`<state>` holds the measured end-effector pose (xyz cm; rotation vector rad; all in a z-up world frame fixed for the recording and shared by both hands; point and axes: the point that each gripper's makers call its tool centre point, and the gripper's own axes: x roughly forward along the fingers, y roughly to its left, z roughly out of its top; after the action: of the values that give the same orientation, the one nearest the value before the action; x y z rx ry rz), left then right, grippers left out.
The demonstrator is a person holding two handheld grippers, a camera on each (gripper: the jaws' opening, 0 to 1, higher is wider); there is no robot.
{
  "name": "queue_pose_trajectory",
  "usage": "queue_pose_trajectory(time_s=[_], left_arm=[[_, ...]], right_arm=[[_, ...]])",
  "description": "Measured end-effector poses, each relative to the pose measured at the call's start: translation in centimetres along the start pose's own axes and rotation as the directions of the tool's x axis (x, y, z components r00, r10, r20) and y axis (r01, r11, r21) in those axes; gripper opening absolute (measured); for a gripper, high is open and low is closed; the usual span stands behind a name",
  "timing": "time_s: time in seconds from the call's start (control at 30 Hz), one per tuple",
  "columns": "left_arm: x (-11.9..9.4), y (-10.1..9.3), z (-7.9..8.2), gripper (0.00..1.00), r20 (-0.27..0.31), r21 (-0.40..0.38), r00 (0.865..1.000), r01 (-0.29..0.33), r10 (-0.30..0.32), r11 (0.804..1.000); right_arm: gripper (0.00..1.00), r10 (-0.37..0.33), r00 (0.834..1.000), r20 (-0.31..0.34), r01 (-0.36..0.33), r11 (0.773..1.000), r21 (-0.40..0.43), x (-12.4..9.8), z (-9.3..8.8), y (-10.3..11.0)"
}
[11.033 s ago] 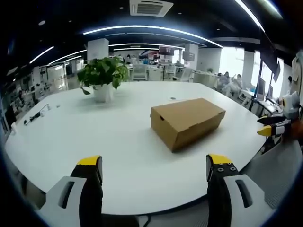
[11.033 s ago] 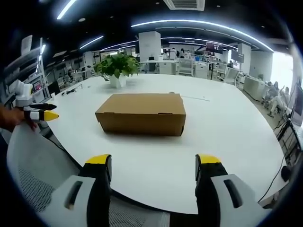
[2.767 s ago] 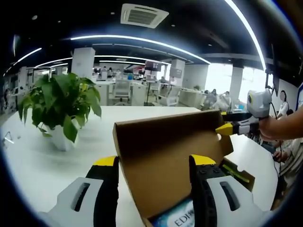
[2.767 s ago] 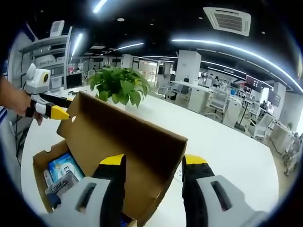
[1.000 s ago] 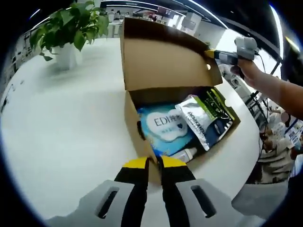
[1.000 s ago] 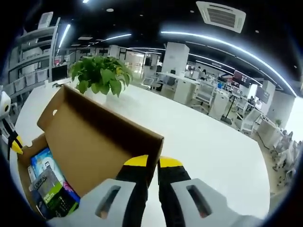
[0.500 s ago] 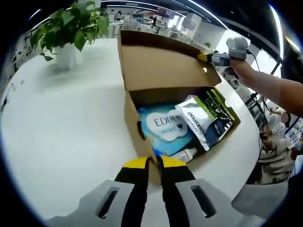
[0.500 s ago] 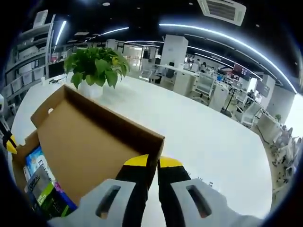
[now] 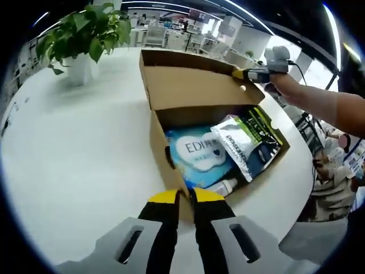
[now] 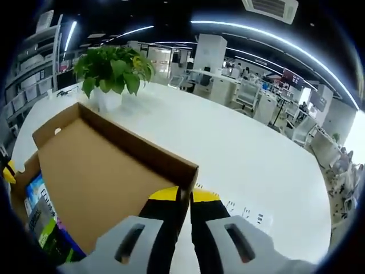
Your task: Operate the shoe box by opening the lid, removing the specified soft item, and placing it in the target area until the item is outside and the box remains undamaged.
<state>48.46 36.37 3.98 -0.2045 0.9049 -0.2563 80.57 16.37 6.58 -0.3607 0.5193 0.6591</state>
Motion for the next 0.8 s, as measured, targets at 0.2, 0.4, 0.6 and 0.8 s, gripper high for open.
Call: queue_pose_trajectory(time_s=[0.2,0.4,0.6,0.8], left_arm=[[0.0,0.0,0.0,0.06,-0.002,0.000,1.000,-0.003,0.003,1.000],[0.0,0.0,0.0,0.06,0.003,-0.007,1.000,-0.002,0.002,1.000],[0.0,0.0,-0.1,0.06,0.004,-0.006,1.000,-0.003,0.003,1.000],[0.0,0.1,0.0,0.06,0.003,-0.003,1.000,-0.006,0.006,1.000]], right_arm=[[0.04,0.004,1.000,-0.018,-0.004,1.000,0.010,0.3,-0.7,-0.1],[0.04,0.008,0.999,-0.034,-0.007,1.000,0.015,0.9,-1.2,-0.1],[0.04,0.015,0.998,-0.060,-0.014,1.000,0.019,1.4,-2.0,0.1],[0.04,0.024,0.995,-0.097,-0.022,1.000,0.022,2.1,-2.9,0.3]])
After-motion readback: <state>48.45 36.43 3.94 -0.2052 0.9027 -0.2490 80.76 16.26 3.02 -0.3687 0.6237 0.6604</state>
